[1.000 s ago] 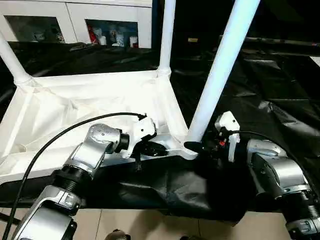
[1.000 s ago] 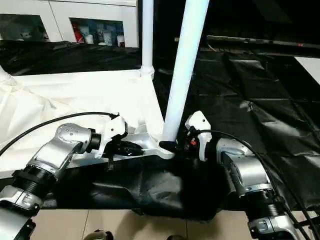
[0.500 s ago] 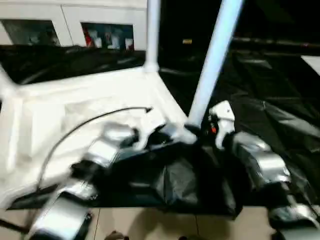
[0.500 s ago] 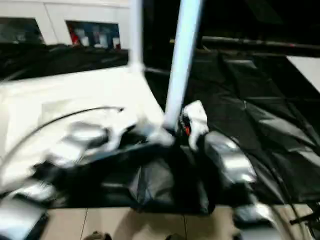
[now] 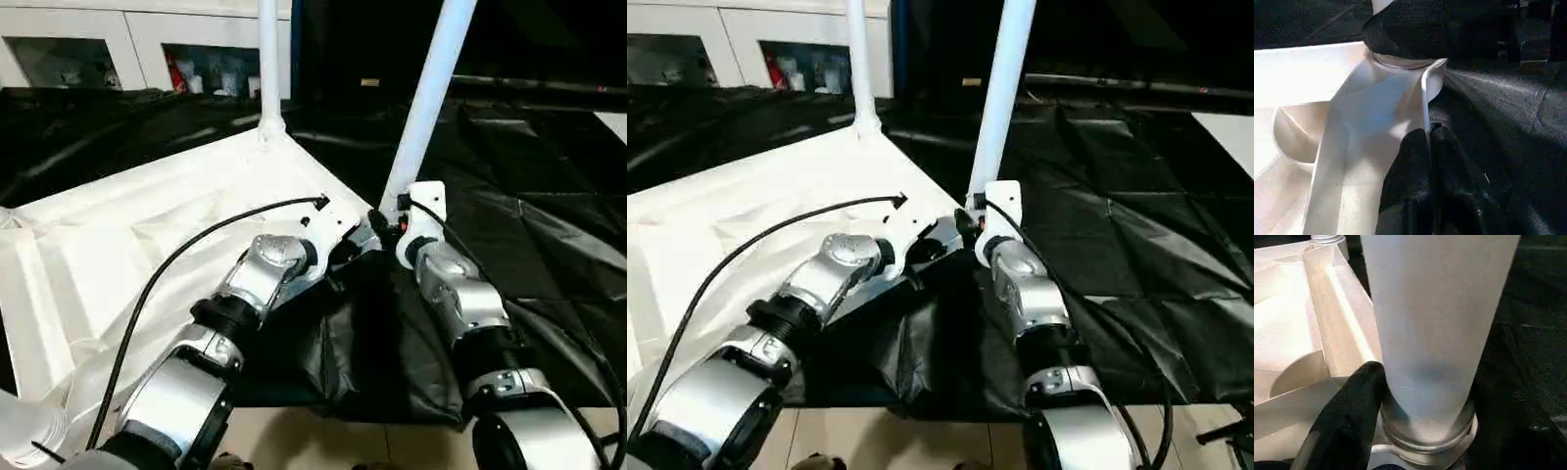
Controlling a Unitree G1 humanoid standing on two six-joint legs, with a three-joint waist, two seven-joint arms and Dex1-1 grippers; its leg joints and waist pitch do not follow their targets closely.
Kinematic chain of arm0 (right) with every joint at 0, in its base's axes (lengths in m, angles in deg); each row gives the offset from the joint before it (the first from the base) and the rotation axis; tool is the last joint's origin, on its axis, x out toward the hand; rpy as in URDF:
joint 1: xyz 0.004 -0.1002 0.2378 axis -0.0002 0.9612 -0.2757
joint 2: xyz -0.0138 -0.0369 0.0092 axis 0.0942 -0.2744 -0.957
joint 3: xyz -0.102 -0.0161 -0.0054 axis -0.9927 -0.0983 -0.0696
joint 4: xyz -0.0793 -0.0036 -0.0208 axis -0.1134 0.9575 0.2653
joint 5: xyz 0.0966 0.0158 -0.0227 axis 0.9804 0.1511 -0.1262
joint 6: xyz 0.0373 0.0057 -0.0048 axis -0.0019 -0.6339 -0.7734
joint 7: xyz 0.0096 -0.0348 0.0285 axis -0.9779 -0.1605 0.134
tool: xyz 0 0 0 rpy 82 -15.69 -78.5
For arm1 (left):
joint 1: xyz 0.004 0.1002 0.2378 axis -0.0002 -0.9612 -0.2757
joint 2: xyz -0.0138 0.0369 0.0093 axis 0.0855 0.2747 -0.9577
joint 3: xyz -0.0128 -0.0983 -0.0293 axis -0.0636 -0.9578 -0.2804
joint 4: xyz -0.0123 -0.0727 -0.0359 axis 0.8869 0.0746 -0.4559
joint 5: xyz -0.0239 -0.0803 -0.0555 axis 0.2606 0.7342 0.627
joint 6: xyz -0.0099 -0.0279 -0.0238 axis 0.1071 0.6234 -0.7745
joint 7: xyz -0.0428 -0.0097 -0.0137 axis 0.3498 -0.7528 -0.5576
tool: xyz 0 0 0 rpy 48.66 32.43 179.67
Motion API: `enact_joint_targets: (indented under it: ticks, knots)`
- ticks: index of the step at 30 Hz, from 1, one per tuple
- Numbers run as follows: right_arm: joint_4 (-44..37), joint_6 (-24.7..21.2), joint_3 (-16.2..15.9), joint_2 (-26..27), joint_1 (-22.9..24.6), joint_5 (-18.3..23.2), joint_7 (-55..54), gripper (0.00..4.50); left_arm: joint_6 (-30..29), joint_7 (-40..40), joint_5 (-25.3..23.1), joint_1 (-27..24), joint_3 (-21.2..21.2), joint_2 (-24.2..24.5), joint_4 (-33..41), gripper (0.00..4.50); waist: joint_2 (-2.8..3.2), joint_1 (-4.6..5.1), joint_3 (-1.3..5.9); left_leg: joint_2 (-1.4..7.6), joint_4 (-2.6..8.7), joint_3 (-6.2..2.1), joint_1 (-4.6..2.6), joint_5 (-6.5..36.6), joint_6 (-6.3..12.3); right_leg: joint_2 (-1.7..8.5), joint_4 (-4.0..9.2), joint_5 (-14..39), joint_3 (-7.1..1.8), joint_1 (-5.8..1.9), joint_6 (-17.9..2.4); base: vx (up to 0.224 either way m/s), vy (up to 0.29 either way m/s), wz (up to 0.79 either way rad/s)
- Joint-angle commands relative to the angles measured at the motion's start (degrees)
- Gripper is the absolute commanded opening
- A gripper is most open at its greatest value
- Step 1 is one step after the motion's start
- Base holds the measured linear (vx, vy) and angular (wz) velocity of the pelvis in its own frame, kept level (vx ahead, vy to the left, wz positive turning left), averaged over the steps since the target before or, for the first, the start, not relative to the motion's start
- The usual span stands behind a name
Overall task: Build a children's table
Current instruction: Rotate leg to tighten
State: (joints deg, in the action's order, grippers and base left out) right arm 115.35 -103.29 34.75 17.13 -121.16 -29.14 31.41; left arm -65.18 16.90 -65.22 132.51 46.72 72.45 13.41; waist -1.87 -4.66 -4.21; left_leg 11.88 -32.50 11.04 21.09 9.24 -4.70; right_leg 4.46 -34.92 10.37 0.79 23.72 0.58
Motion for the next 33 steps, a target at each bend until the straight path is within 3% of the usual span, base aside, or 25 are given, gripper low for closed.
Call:
enact_joint_targets:
  ticks: [1, 6, 10, 13, 19, 23, 26, 33]
  knots:
    - [1.47, -0.93, -1.95, -0.68, 1.50, 0.85, 5.74, 3.16, 3.41, 4.89, 0.54, -1.28, 1.16, 0.77, 0.61, 0.00, -0.04, -0.11, 3.39, 0.33, 3.89, -0.51, -0.46, 16.92, 0.10, 2.32, 5.02, 14.07, -1.13, -2.43, -9.15, 0.000, 0.000, 0.00]
    - [-7.47, -1.74, -7.71, -7.75, 6.54, 2.14, 23.96, 3.16, 5.16, 15.97, 2.22, -5.68, 2.51, 5.45, 5.36, 0.00, -0.39, -0.49, 3.42, 0.53, 3.62, -0.36, -0.20, 13.69, 2.37, 2.44, 4.62, 9.64, -1.18, -2.91, -10.45, 0.000, 0.000, 0.00]
    - [-13.68, -2.40, -10.22, -13.82, 10.28, 3.01, 33.08, 3.16, 5.72, 25.26, 5.79, -9.41, 2.72, 9.64, 12.20, 0.00, -0.09, -0.57, 3.48, 0.85, 3.64, -0.30, -0.20, 12.41, 3.09, 2.49, 4.29, 8.53, -1.23, -2.93, -11.82, 0.000, 0.000, 0.00]
    - [-15.46, -2.51, -10.36, -16.05, 11.32, 3.37, 35.90, 3.16, 4.78, 28.21, 6.68, -10.83, 2.82, 11.74, 14.83, 0.00, 0.12, -0.44, 3.49, 0.82, 3.52, -0.10, -0.33, 12.24, 3.34, 2.25, 4.13, 7.04, -1.25, -2.64, -12.78, 0.000, 0.000, 0.00]
    - [-20.50, -4.05, -10.01, -19.70, 13.70, 7.08, 44.46, 3.16, 3.33, 33.67, 8.61, -14.50, 1.90, 15.92, 20.94, 0.00, 0.17, -0.48, 3.37, 1.07, 3.68, -0.07, -0.34, 13.70, 3.04, 2.43, 4.32, 10.05, -1.35, -2.50, -12.37, 0.000, 0.000, 0.00]
    - [-21.53, -4.83, -10.23, -20.21, 14.10, 8.25, 46.32, 2.81, 2.48, 34.17, 8.80, -15.16, 1.71, 16.70, 22.36, 0.00, 0.03, -0.51, 3.44, 1.02, 3.64, -0.06, -0.36, 13.10, 2.67, 2.43, 4.29, 10.88, -1.33, -2.51, -12.14, 0.000, 0.000, 0.00]
    - [-21.95, -5.08, -10.23, -20.19, 14.19, 8.37, 46.77, 2.62, 2.09, 34.23, 8.89, -15.23, 1.68, 16.82, 22.77, 0.00, -0.03, -0.53, 3.61, 0.90, 3.42, 0.03, -0.33, 11.27, 3.01, 2.37, 4.02, 8.41, -1.32, -2.55, -12.42, 0.000, 0.000, 0.00]
    - [-22.70, -5.66, -10.69, -20.51, 14.57, 8.53, 48.28, 2.59, 0.70, 34.50, 9.09, -15.77, 1.65, 16.95, 24.45, 0.00, -0.12, -0.57, 3.73, 0.85, 3.20, 0.10, -0.25, 9.94, 3.81, 2.37, 3.82, 7.11, -1.25, -2.67, -12.86, 0.000, 0.000, 0.00]
